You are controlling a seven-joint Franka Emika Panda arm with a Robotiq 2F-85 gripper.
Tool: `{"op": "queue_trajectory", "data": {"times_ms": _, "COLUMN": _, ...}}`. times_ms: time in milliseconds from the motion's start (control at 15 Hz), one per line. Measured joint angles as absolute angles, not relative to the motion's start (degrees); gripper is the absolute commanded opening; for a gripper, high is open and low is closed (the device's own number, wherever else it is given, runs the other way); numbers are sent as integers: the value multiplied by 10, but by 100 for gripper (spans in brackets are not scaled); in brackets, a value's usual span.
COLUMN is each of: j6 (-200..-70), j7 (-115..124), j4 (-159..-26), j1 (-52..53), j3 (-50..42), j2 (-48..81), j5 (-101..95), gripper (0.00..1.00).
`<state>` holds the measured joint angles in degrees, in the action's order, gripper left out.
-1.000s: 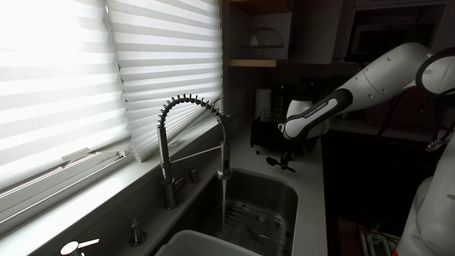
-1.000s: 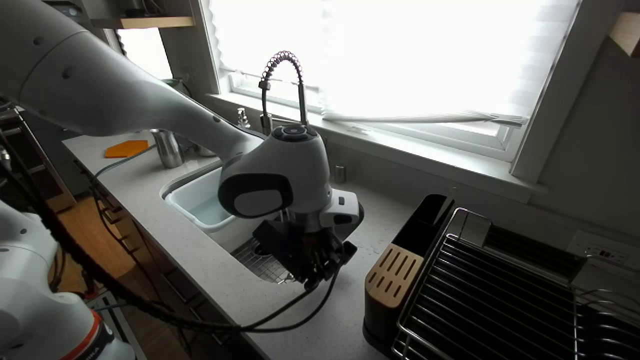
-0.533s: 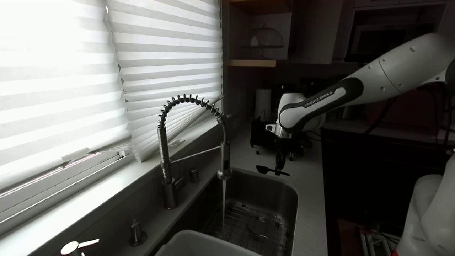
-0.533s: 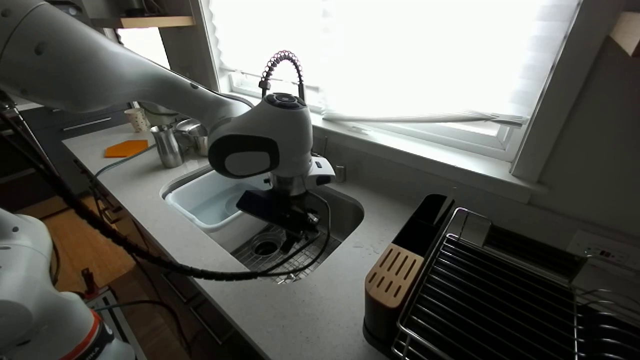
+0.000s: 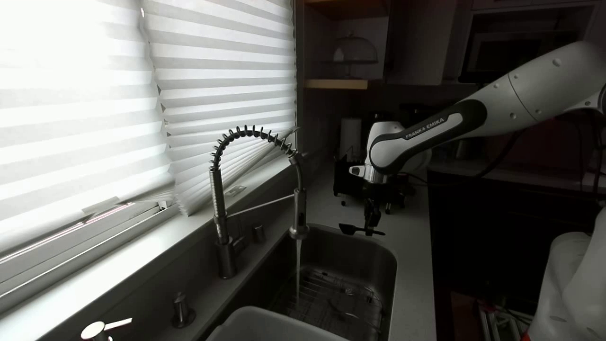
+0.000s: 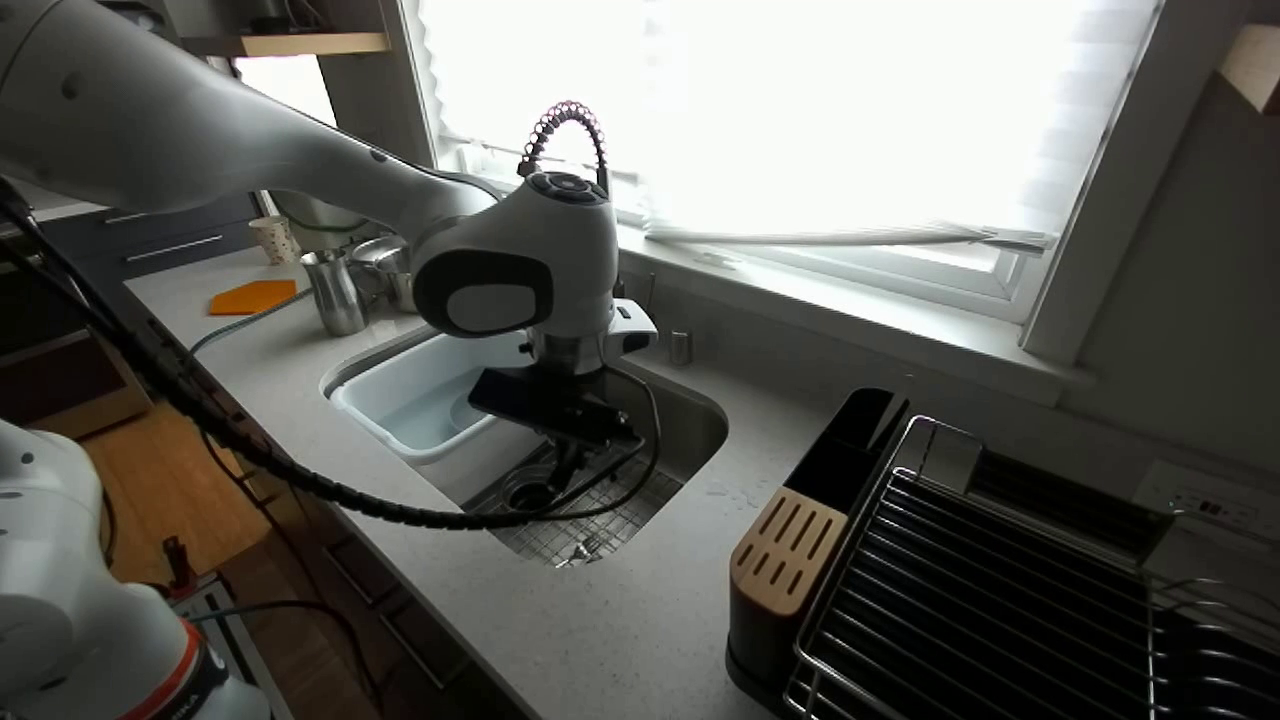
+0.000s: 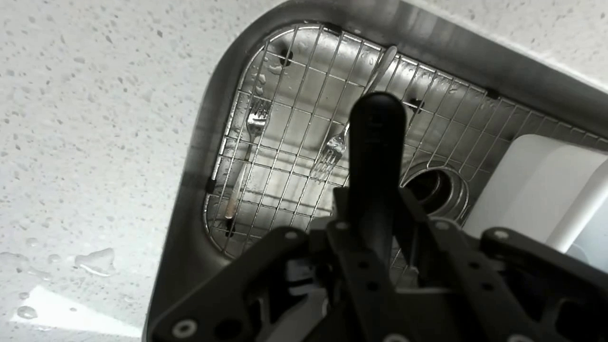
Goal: Open the tap using the tap faucet, pick up the scoop and use it to draw water and then put it on counter top on the right side of the sink
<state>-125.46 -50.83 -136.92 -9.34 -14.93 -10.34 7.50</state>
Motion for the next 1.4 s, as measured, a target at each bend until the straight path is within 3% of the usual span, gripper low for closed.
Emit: {"op": "queue_trajectory", "data": {"times_ms": 1400, "j6": -1287, "j7": -841, "j4": -1259, "j1": -50, "j3": -69, "j2": 51, "j5": 307, "gripper": 6}}
